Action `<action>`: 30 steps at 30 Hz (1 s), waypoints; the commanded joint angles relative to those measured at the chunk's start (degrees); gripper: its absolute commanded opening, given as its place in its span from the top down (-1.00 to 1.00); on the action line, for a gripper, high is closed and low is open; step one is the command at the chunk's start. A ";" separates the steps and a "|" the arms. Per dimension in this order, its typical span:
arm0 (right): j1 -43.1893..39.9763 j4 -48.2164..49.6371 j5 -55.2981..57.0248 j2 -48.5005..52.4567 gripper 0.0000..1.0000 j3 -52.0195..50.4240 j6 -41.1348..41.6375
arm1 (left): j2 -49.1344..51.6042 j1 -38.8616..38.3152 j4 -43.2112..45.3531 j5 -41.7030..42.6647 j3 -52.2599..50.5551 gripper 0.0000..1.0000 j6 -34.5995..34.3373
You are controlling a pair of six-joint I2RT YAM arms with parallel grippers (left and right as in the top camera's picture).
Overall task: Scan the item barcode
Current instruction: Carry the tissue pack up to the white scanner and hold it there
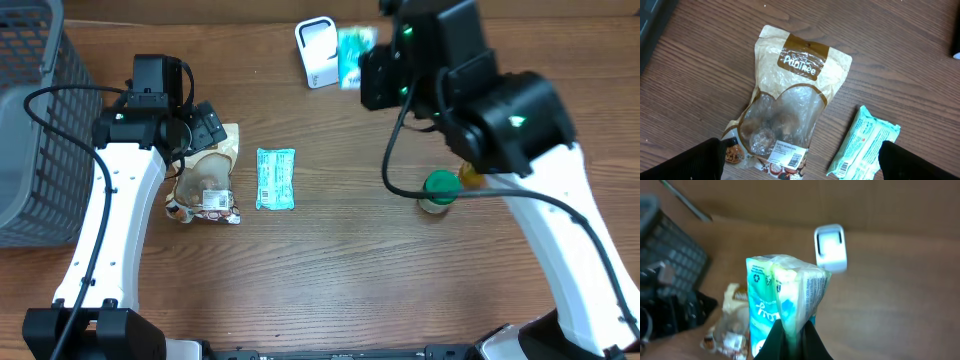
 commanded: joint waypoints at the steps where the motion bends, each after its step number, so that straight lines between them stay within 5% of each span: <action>1: -0.09 -0.09 4.13 1.68 0.93 1.55 -4.57 | 0.15 0.20 0.00 0.07 0.52 -0.99 0.39; 30: 0.13 28.35 19.50 25.33 0.93 0.13 -13.94 | 0.15 0.20 0.00 0.07 0.52 -0.99 0.39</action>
